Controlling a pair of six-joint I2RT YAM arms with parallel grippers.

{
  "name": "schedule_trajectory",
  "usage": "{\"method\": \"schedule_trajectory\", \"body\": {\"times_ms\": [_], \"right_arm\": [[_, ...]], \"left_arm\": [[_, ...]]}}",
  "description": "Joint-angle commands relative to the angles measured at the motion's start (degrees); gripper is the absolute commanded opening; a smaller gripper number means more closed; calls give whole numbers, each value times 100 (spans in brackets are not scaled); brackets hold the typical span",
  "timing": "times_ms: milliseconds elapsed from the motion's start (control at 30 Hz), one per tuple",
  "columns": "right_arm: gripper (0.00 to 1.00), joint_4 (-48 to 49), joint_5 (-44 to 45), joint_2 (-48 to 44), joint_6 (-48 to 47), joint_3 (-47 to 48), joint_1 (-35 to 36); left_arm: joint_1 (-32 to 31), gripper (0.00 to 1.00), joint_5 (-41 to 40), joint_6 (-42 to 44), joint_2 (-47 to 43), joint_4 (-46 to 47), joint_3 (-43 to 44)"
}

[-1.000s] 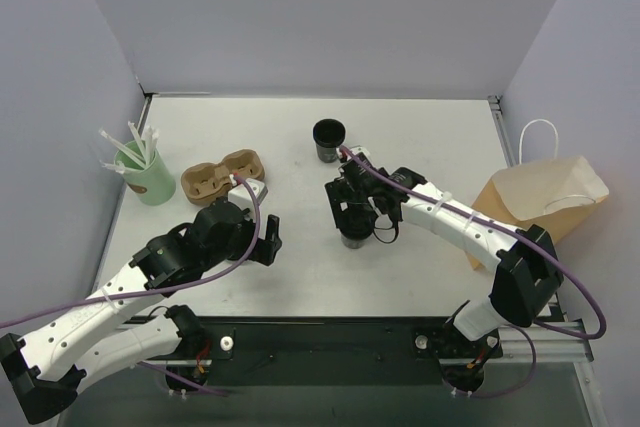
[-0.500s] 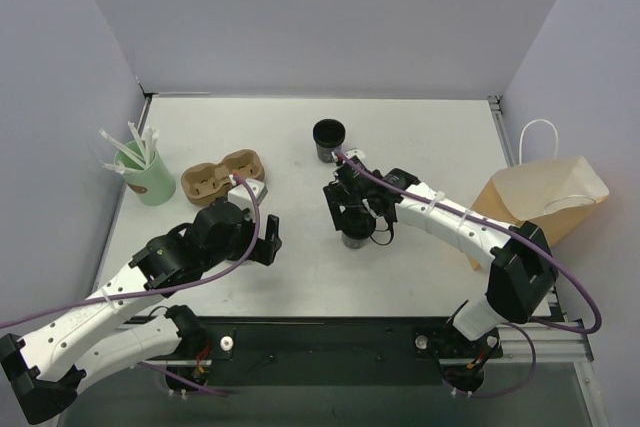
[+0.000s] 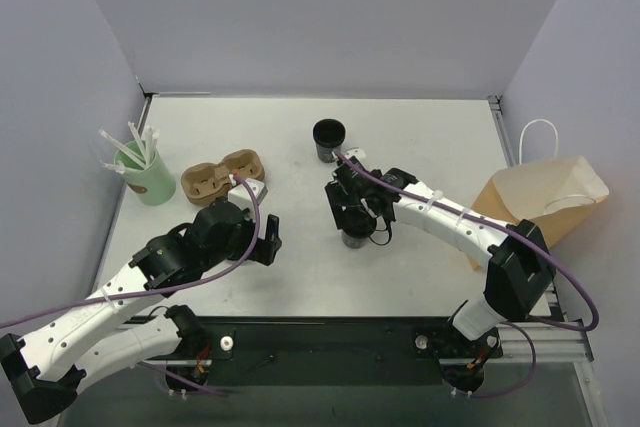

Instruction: Pack the takeout coffee

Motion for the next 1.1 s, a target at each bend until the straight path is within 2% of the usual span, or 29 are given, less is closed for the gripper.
{"method": "schedule_trajectory", "body": {"times_ms": [0,367,667,900,1067], "right_arm": [[79,-332,229,-29,38,206,108],[80,-306,141,138,108,136,117],[65,-209,246,94,21,127,-23],[63,-113,123,269,-532,513,-1322],[63,-95,-219,796,-726,1268,-2218]], "left_arm": [[-16,97,-74,78,-64,29,143],[-16,97,-74,69,-117,20,134],[-16,97,-83,60,-170,20,117],[-43,97,-92,69,-258,29,116],[-52,97,-65,60,-302,55,108]]}}
